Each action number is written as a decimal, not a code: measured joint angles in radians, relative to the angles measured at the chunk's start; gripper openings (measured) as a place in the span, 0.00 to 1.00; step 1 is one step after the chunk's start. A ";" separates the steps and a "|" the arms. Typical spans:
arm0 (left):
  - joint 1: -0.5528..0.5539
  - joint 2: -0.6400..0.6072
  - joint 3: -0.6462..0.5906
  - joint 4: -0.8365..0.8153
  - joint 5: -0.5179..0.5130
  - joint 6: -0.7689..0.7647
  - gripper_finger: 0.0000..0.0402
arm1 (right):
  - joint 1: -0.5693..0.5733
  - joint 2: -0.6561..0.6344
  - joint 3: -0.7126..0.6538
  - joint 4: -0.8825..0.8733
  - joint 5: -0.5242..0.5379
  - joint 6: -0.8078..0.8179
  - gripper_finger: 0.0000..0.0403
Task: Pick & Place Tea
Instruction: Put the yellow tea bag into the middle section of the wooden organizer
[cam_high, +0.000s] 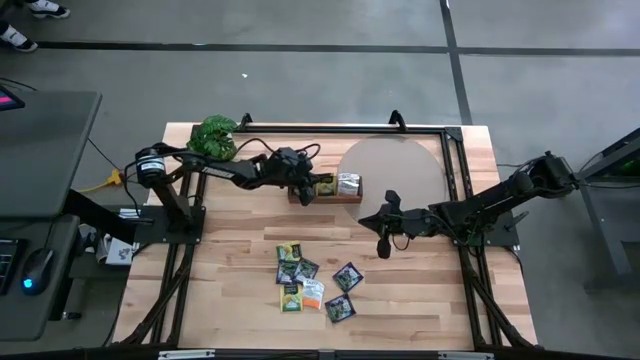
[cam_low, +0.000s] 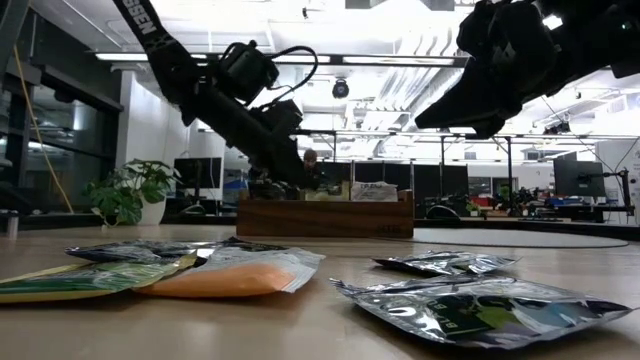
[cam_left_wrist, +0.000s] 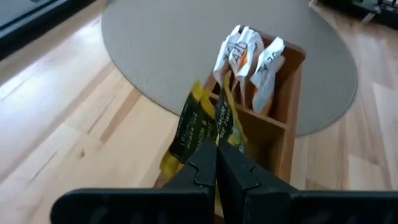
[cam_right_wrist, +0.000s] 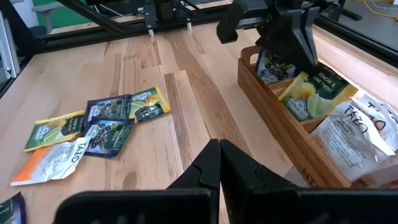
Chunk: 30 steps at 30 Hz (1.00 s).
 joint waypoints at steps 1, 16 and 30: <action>0.000 0.000 0.005 -0.007 -0.001 0.006 0.00 | 0.000 0.000 0.000 0.000 0.000 0.000 0.00; -0.002 0.000 0.037 -0.073 -0.003 0.052 0.00 | 0.000 0.000 0.000 -0.005 -0.008 -0.001 0.00; -0.002 0.000 0.037 -0.081 -0.022 0.076 0.29 | 0.000 0.000 0.000 -0.005 -0.023 0.004 0.00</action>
